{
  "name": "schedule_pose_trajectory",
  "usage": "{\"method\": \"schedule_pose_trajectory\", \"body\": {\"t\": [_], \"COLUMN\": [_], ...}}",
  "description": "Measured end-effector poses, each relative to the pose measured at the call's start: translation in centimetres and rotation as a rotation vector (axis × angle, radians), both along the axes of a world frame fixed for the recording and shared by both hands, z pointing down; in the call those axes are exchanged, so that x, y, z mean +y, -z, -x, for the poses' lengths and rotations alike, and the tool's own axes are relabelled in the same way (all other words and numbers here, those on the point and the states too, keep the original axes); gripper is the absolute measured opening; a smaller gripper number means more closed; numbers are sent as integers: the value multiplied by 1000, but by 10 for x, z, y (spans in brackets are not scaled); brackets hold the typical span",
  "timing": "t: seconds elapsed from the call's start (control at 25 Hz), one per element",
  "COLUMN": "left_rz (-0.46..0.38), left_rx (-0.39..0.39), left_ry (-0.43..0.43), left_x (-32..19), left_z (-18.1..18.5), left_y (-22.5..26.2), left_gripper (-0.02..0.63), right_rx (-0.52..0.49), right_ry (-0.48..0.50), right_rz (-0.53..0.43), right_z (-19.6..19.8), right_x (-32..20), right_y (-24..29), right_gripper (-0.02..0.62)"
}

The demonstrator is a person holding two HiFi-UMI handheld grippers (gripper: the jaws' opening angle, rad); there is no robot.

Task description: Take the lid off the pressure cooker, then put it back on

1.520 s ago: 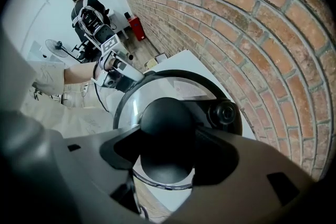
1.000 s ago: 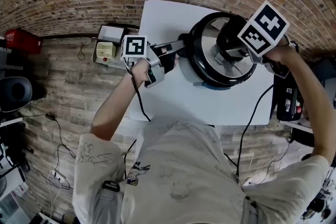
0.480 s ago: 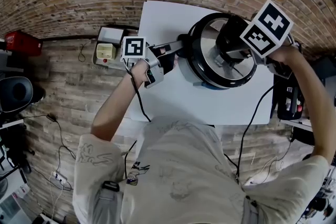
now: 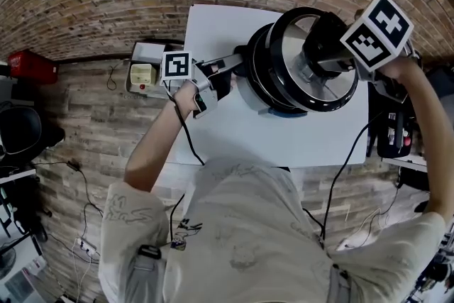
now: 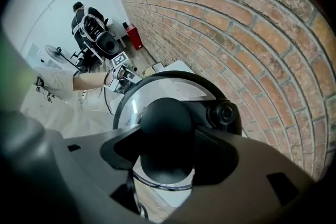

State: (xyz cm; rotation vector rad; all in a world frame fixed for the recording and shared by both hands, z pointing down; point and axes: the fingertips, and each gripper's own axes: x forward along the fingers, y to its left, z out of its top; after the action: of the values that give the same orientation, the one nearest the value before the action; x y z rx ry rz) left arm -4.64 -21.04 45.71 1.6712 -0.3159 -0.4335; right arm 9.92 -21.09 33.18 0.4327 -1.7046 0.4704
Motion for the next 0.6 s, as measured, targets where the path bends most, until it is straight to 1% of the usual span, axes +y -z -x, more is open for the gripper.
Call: {"method": "schedule_pose_trajectory", "body": {"t": [0.24,0.36,0.52,0.6], "left_rz": [3,13,40,44], "left_rx": [17,14,38,36], "left_ry": [3,4,9,9], "left_x": [1,2,0,1], "left_z": [0,1,4,4], "left_y": [1,1,-2,-2], "left_gripper": [78,78,78,78], "right_rx": [-14,-22,-19,-21], "right_ry": [-68,-109,-175,-209], "right_rz": [3,3,12,23], "right_z": [-34,-58,-91,-109], "right_x": [14,23,35,45], "right_y": [1,2,-4,-6], "right_gripper": [291,293,293,293]}}
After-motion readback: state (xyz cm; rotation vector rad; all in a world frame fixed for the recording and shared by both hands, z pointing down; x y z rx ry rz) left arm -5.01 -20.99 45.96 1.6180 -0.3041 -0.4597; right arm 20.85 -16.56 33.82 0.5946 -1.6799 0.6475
